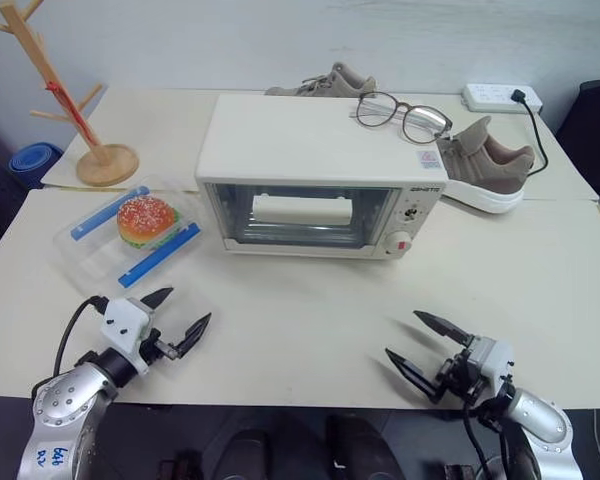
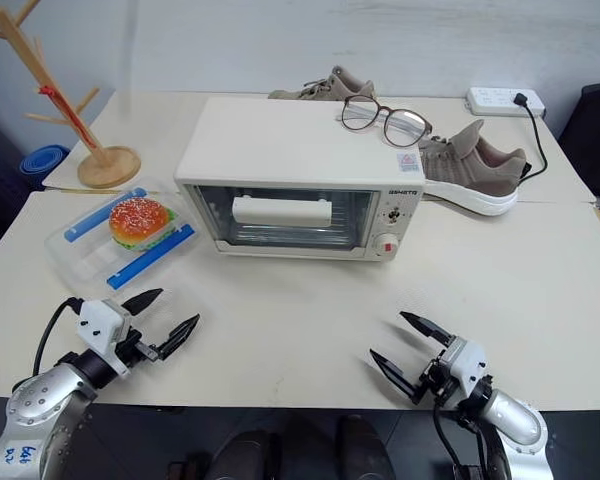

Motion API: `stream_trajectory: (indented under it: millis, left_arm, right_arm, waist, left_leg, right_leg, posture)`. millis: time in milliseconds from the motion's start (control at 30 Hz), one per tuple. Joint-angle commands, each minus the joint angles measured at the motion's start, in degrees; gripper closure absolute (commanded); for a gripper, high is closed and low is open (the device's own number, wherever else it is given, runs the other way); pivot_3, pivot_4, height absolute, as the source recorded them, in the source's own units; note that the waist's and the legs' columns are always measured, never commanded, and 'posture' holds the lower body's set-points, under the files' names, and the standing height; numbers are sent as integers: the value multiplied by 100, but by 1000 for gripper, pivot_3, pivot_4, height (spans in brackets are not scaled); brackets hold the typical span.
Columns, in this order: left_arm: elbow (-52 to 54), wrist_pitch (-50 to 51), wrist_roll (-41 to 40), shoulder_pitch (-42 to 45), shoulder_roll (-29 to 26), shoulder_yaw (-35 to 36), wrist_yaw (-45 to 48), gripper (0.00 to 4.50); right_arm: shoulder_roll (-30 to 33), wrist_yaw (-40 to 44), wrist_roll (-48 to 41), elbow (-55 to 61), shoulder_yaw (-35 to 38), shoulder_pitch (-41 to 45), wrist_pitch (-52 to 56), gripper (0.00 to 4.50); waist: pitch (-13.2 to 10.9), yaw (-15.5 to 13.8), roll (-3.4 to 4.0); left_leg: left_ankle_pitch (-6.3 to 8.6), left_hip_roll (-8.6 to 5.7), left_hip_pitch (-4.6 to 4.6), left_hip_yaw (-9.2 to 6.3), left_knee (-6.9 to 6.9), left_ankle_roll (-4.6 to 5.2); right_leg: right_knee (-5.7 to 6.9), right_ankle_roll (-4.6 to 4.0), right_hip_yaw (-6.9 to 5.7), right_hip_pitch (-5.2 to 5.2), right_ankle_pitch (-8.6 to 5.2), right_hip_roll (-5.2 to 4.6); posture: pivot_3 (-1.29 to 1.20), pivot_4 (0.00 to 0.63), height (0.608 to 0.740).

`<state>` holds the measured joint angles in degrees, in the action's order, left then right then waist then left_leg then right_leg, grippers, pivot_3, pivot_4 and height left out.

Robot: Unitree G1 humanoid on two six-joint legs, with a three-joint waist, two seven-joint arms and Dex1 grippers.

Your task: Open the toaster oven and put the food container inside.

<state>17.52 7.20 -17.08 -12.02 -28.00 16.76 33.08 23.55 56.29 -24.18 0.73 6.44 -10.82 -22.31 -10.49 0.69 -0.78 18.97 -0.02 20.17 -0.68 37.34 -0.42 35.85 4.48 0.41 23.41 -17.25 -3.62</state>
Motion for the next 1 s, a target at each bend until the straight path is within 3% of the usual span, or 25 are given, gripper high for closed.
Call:
stream_trajectory:
  millis: [33, 233, 367, 567, 767, 1000]
  left_arm:
    - [507, 221, -536, -93, -74, 233, 136, 0]
    - [1280, 1362, -2596, -666, -615, 1215, 884, 0]
    - [1377, 1759, -3215, -692, -1002, 1744, 980, 0]
    - [1620, 2068, -3803, -580, -1184, 2083, 844, 0]
    - [1751, 2107, -3738, -690, -1000, 1863, 717, 0]
    - [1548, 2123, -3625, -631, -993, 1702, 741, 0]
  right_arm:
    - [127, 162, -392, 481, -93, 97, 330, 19]
    - [375, 74, -1199, 1358, -274, 1057, 1718, 19]
    - [369, -141, -1194, 1347, -387, 1851, 2331, 19]
    - [177, -506, -1186, 1622, -655, 2713, 3019, 19]
    - [-78, -800, -1089, 1797, -972, 3150, 3430, 19]
    - [19, -408, -1138, 2026, -1153, 3278, 3587, 19]
  waist:
    - [0, 6, 1]
    - [-1, 96, 1]
    - [-1, 66, 3]
    - [-1, 24, 3]
    - [-1, 97, 4]
    - [-1, 86, 4]
  left_leg:
    - [0, 0, 0, 0, -2, 0]
    - [2, 9, 4, -3, -3, -7]
    - [-4, 7, 1, -12, -3, -12]
    - [-2, 3, 18, -22, -3, -14]
    - [-3, 3, 13, -21, -7, -16]
    - [-4, 4, 13, -21, -6, -17]
  right_leg:
    - [-1, 0, 0, 0, 0, 0]
    - [1, -4, 0, 8, -2, 1]
    - [7, -15, -8, 7, -8, 2]
    - [-6, -17, -16, 12, -9, -1]
    - [1, -17, -16, 13, -9, 2]
    - [3, -17, -16, 16, -9, 4]
  posture:
    - [0, 150, 740]
    - [0, 150, 740]
    - [0, 150, 740]
    - [0, 150, 740]
    - [0, 150, 740]
    - [0, 150, 740]
